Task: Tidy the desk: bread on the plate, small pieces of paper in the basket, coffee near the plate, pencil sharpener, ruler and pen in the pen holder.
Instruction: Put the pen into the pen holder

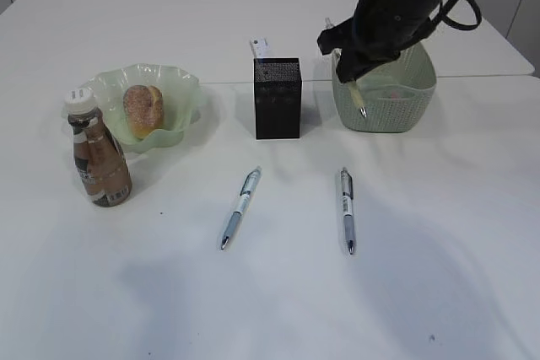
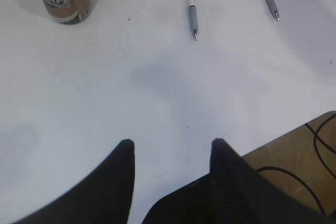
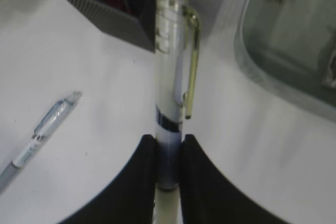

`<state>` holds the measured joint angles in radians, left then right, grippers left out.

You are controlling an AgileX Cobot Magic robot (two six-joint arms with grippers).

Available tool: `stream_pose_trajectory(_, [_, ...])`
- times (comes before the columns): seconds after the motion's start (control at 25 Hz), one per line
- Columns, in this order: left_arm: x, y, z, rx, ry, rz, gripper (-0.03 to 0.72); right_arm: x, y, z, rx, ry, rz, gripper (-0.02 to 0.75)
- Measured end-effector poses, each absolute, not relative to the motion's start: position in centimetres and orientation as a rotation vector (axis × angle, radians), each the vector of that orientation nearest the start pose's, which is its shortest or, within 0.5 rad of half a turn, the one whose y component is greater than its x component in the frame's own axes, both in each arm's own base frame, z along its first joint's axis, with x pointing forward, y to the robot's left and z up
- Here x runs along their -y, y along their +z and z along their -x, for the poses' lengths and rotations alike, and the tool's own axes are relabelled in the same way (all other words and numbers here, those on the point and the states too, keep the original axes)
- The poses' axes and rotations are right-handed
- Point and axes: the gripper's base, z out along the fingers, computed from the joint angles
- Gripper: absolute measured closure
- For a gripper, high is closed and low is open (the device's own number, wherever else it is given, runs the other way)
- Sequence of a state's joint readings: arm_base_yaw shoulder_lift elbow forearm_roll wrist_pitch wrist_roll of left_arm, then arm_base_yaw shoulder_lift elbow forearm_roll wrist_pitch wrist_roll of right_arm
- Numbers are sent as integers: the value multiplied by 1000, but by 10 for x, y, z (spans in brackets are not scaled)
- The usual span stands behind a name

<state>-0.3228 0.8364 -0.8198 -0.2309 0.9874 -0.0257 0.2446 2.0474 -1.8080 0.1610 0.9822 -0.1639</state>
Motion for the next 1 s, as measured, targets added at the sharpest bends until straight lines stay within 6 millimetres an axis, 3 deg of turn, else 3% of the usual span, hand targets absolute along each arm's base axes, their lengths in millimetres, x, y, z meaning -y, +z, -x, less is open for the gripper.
stream_pose_trajectory(0.44, [62,329,-132,-2463,-436,-288,357,-135,277,-461,-2247,304,545,631])
stream_pose_trajectory(0.64, [62,330,-134,-2443,-433,-284,357,-137,267,-463,-2167,308,581,631])
stream_pose_trajectory(0.72, [62,331,-135,-2431,-432,-281,357,-138,253,-464,-2072,303,568,631])
stream_pose_trajectory(1.0, [61,333,-138,-2393,-400,-281,357,-137,253,-469,-1918,257,518,631])
